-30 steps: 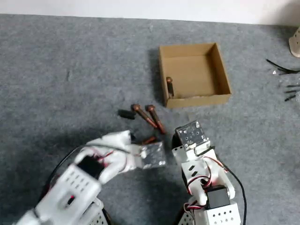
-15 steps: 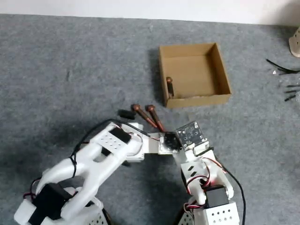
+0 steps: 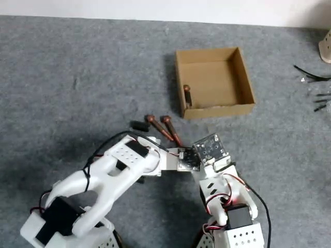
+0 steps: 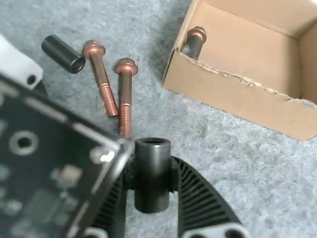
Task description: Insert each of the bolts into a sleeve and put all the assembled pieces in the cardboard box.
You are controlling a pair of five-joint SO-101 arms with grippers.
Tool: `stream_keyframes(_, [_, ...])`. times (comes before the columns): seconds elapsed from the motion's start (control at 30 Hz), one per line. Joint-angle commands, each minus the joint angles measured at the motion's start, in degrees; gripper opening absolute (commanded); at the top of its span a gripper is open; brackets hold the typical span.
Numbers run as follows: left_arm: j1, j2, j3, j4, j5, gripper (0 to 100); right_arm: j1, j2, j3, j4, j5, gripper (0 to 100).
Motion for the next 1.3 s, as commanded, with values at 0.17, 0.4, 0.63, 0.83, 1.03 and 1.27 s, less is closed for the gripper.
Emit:
stream_keyframes(0.17, [-1.01,0.84,-1.27,-0.79,-0.44,4,0.57,-0.66,-0.40,-2.15,-0.18,0.5])
stream_keyframes(0.4, [-1.10,0.75,-3.38,-0.79,-0.09,3,0.57,-0.66,-0.40,-2.15,-0.18,0.5])
stream_keyframes(0.63, [-1.19,-6.02,-5.41,4.57,0.00,1,0.57,-0.66,-0.40,-2.15,-0.18,0.5])
stream_keyframes(0.83, [-1.19,-17.27,-1.36,6.68,1.93,1,0.57,-0.66,-0.31,-2.15,-0.18,0.5])
stream_keyframes(1.03, [-0.84,-27.30,3.56,6.68,5.80,1,0.57,-0.66,-0.31,-2.15,-0.18,0.5])
stream_keyframes(1.27, [0.31,-34.07,9.98,5.01,8.18,1,0.57,-0.66,-0.31,-2.15,-0.18,0.5])
